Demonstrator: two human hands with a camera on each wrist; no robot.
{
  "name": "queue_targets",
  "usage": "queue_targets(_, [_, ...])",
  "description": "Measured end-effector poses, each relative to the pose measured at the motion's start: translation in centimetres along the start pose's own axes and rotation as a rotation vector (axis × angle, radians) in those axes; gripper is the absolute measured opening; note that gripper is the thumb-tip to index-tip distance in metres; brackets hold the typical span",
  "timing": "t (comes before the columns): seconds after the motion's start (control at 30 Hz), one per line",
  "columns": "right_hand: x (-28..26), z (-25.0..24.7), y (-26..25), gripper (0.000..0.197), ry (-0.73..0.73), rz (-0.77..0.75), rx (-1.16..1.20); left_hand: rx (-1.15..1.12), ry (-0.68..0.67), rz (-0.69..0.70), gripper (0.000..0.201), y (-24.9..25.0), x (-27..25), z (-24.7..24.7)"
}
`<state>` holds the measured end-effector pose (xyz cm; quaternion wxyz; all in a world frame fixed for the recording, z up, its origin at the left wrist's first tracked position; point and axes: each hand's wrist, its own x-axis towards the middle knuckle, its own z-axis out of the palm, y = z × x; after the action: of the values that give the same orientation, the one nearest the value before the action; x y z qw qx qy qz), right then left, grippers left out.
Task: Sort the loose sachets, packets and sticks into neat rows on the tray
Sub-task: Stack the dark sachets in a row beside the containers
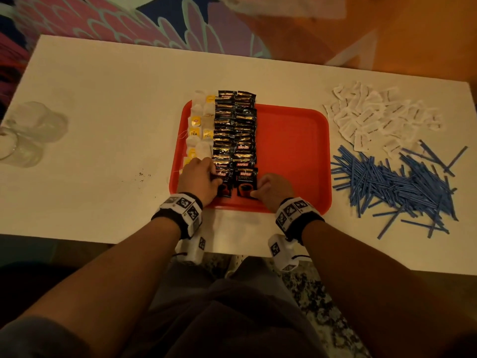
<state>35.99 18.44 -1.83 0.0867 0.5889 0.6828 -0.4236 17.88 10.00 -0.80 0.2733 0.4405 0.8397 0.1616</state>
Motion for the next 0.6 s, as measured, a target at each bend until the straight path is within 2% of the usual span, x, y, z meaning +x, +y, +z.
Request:
queue_targets(0.17, [0.7,0.9,-0.5,0.021,0.005,0.002,0.063,0.191,-0.018,0.056,0.032,-0.2,-0.3,0.5])
queue_targets(0.3, [0.9,0.5,-0.3,0.029,0.054,0.037,0.161,0.204,0.002,0.078,0.037,-0.4,-0.1,0.4])
queue_targets(0.37, [0.9,0.0,-0.3,0.030,0.117,-0.009,0.193,0.208,0.037,0.114,0.045,-0.5,0.0,0.3])
queue_targets(0.47, [0.8,-0.6,-1.0,0.035,0.172,-0.182,0.169,0.230,0.048,0.144,0.062,-0.5,0.4,0.2])
queue_targets(0.53, [0.8,-0.5,-1.7,0.044,0.142,-0.277,0.098,0.293,0.017,0.148,0.069,-0.4,0.8,0.2])
queue_targets(0.6, [0.9,-0.2,-2.1,0.051,0.096,-0.299,0.040,0.349,-0.035,0.140,0.071,-0.2,1.0,0.3])
